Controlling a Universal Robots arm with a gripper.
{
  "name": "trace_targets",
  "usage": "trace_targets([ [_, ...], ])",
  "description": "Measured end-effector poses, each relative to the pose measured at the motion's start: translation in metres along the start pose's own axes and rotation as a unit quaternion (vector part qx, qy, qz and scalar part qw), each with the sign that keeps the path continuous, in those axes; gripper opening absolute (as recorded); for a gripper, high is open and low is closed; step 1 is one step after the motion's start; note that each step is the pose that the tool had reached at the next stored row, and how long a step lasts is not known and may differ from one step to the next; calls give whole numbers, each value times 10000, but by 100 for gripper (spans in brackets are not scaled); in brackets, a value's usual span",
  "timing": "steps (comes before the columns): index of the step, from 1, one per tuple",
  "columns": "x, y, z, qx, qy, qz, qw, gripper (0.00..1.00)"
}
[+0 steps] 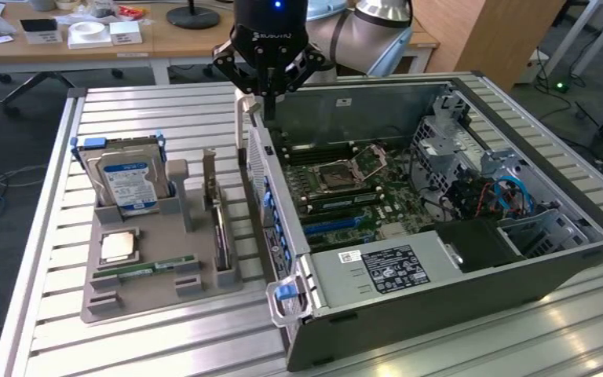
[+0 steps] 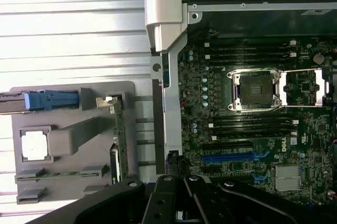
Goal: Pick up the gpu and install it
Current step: 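Reach for the gpu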
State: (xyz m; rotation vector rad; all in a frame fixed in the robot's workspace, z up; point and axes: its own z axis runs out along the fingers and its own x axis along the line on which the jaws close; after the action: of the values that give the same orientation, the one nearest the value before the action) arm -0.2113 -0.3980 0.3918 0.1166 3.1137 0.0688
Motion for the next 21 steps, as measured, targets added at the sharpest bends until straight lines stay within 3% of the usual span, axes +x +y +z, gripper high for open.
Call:
trace_targets([
  [8, 21, -2, -1, 1, 0, 1, 10000, 11],
  [21, 263, -18, 3, 0, 0, 1, 10000, 11],
])
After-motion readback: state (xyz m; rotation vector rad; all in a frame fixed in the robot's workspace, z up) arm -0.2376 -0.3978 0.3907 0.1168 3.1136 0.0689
